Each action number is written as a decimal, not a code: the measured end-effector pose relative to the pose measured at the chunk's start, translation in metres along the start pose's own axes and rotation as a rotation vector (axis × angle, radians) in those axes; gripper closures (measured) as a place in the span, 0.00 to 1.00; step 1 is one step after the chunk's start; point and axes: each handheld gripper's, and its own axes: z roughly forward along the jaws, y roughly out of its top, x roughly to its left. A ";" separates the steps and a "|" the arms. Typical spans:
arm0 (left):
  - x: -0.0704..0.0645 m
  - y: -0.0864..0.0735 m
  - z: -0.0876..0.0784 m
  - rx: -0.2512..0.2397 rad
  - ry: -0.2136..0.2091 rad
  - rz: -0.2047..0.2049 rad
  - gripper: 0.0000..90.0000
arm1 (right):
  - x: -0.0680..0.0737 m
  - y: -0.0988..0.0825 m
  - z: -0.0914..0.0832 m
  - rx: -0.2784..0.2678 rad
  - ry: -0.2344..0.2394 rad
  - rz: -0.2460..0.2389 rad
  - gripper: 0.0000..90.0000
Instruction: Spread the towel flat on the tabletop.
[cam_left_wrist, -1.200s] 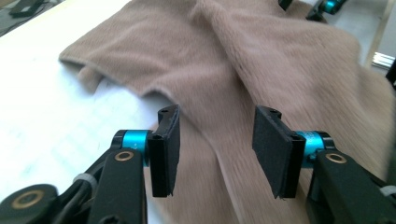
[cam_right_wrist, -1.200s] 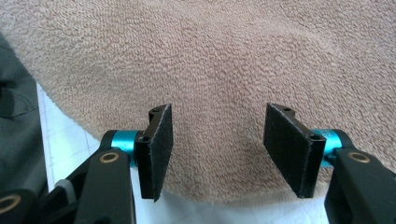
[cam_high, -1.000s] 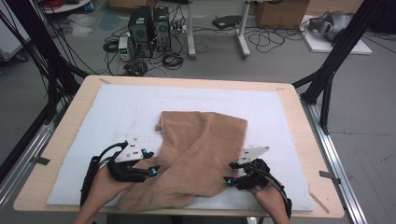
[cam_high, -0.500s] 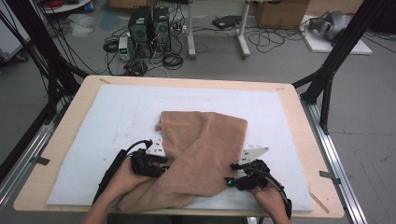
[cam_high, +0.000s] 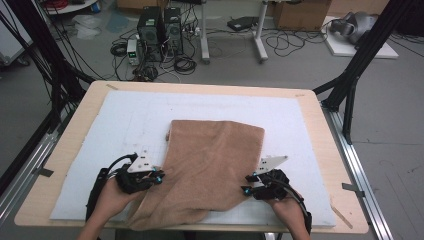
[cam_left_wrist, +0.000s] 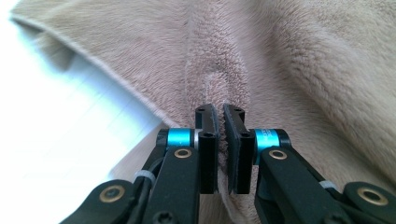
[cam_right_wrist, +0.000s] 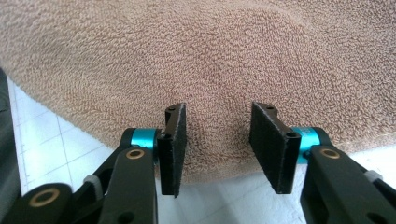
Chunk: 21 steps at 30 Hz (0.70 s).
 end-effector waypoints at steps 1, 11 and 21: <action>0.000 -0.003 -0.005 -0.009 0.007 -0.007 0.94 | 0.000 0.000 0.000 0.000 0.000 0.000 0.64; -0.016 -0.030 -0.043 -0.041 0.030 -0.013 0.94 | 0.012 0.007 0.004 0.024 0.093 -0.079 0.92; -0.026 -0.036 -0.071 -0.074 0.001 -0.016 0.89 | 0.039 0.015 -0.020 -0.025 0.195 -0.155 0.81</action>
